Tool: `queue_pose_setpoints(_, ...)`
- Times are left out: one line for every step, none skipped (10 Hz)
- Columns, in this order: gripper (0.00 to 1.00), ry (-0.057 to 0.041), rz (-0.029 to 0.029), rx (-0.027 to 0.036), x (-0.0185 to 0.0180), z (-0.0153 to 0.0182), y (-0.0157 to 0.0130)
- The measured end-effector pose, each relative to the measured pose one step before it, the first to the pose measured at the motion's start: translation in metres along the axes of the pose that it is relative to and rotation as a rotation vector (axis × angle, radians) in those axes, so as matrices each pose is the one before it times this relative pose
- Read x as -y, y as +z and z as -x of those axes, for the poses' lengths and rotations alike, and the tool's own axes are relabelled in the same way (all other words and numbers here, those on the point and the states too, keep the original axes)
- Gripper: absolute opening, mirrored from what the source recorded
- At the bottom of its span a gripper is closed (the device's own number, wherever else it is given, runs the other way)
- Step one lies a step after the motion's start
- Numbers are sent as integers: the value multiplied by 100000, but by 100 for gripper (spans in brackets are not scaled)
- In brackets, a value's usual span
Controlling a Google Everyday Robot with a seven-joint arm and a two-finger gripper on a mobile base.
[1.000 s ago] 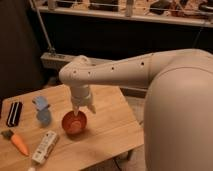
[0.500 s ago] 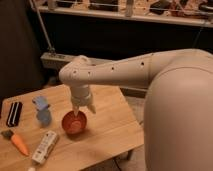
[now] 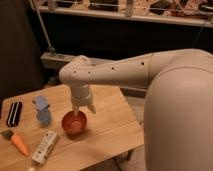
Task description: Place the white sponge in the ceramic cup
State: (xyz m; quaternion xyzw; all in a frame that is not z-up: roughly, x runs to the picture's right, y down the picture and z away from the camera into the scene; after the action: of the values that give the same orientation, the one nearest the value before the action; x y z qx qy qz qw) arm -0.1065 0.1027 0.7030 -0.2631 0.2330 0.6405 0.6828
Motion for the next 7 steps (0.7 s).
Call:
queue_pose_setpoints(65,4,4,3,-2,1,0)
queue_pose_setpoints(65,-3,3,0,0,0,-2)
queue_pose_setpoints(65,3,-5,-3,1,0,2)
queue_pose_setpoints(65,-14,56,52,-35,23,-23)
queue_pose_setpoints(65,-1103,-116,717,-89,197,-38)
queue_pose_setpoints(65,-2641,558,2385,-407,686,-4)
queue_pose_setpoints(65,-1727,192,1209,-315,395,10)
